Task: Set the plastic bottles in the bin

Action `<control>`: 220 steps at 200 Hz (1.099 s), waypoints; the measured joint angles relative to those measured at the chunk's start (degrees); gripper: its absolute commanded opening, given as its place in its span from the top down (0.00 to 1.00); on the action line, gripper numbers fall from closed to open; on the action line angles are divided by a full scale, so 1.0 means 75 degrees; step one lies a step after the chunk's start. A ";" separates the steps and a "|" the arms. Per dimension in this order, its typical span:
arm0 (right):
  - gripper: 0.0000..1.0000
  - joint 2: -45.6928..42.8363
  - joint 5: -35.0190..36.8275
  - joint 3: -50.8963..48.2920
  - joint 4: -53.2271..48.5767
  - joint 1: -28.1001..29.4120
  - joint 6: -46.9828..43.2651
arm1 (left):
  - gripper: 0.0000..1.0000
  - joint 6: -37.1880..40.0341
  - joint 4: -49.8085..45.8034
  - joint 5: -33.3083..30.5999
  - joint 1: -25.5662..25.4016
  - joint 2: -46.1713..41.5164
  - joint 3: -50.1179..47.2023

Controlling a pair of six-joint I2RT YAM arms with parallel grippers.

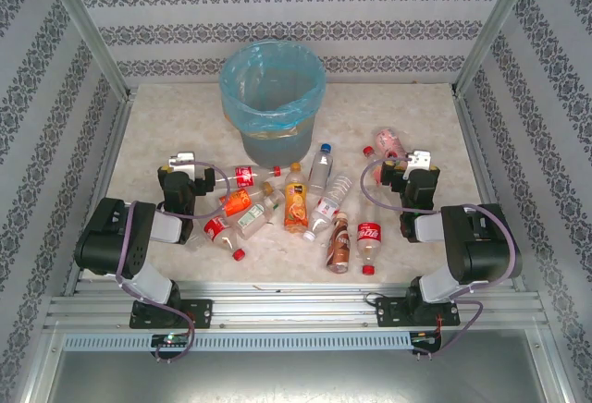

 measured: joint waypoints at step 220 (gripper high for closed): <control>0.02 -0.0420 -0.0085 -0.0003 -0.0289 0.0000 -0.0006 | 0.00 -0.0017 0.0117 -0.0058 0.0000 -0.0006 -0.0073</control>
